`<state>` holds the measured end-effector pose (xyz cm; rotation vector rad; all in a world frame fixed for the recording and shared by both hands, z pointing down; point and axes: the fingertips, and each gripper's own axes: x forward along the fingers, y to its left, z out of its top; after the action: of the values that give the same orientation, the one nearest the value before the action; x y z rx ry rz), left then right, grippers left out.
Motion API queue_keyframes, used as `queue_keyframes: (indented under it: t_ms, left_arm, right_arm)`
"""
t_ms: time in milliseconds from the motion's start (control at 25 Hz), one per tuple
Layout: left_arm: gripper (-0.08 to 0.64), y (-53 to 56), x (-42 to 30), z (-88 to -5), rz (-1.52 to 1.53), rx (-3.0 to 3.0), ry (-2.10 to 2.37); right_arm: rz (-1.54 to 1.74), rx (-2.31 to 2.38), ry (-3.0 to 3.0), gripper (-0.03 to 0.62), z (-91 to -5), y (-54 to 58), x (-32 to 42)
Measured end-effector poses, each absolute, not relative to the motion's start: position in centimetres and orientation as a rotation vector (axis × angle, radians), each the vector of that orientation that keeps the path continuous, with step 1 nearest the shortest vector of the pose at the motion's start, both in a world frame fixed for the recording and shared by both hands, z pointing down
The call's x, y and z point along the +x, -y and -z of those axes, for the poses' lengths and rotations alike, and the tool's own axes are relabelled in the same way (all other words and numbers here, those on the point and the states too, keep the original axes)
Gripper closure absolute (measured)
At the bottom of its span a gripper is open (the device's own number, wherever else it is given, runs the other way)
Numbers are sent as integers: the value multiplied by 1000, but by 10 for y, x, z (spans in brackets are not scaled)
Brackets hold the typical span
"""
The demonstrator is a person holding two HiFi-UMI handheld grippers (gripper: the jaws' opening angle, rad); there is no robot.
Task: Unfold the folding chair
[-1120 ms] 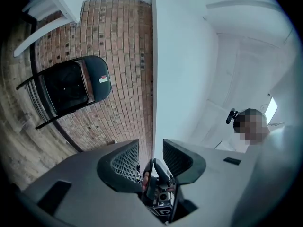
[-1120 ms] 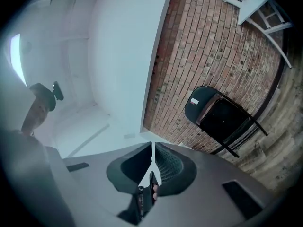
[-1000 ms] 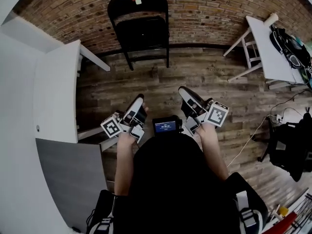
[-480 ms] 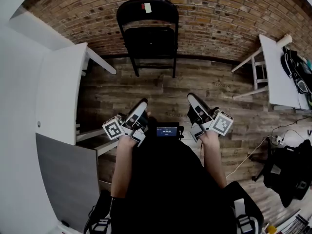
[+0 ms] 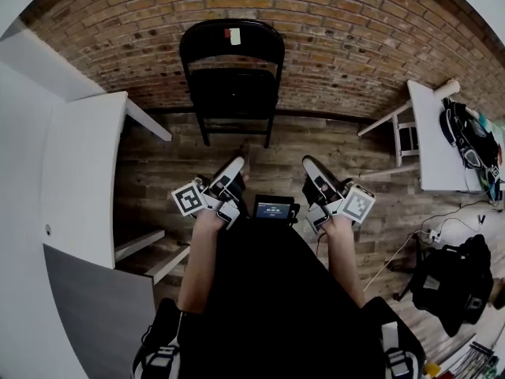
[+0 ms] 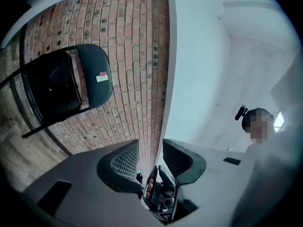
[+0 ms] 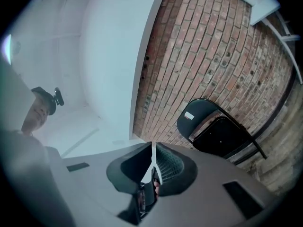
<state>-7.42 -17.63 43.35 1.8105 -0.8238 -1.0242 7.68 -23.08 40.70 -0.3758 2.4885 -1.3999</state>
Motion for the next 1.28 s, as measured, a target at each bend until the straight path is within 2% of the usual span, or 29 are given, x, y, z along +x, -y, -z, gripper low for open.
queue_keyframes:
  t_ms: [440,1280]
  left_arm:
    - [407,233,-141,-447,1102,1747,744]
    - [408,279,-194,-466,1094,1692,828]
  right_arm:
    - [1362,-460,-2582,565,-401,270,7]
    - [1389,-384,-2634,565,-412,338,-54]
